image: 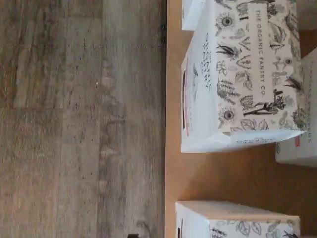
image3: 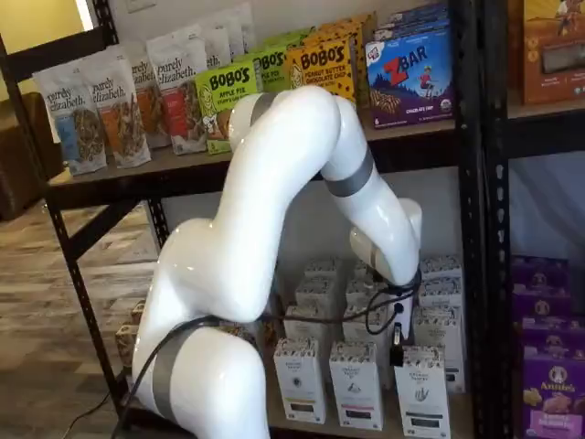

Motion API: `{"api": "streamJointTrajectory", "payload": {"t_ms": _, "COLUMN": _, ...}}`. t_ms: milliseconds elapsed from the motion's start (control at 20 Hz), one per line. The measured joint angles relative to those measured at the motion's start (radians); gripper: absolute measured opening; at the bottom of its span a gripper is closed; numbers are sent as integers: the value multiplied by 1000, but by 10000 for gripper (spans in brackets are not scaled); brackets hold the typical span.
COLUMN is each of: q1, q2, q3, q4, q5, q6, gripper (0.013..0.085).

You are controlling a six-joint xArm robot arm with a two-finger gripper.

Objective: Pick up the white box with a green strip in the middle, on the bottom shelf, the sixth box from the left

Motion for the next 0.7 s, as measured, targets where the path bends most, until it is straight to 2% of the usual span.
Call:
{"api": "streamJointTrajectory", "payload": {"t_ms": 50, "q1": 0, "q2": 5, "q3": -11, "q4": -37, "q5": 14, "q6": 32, "gripper": 850}}
{"api": "streamJointTrajectory", "payload": {"t_ms": 100, "q1": 0, "q2": 25, "q3": -49, "q4": -113, "q5": 46, "q6": 102, "gripper": 850}}
{"api": "streamJointTrajectory", "payload": {"t_ms": 150, "q1": 1, "q2": 42, "q3": -78, "q4": -149, "q5": 69, "q6": 135, "gripper": 850}}
{"api": "streamJointTrajectory", "payload": {"t_ms": 400, "q1": 2, "q2": 89, "q3": -162, "q4": -180, "q5": 129, "q6": 167, "gripper": 850}}
{"api": "streamJointTrajectory", "payload": {"t_ms": 550, "q1": 2, "q2": 114, "q3": -195, "q4": -241, "q5": 132, "q6": 217, "gripper": 850}}
{"api": "streamJointTrajectory", "payload": {"t_ms": 700, "q1": 0, "q2": 147, "q3": -236, "q4": -277, "q5": 137, "q6": 246, "gripper": 850}}
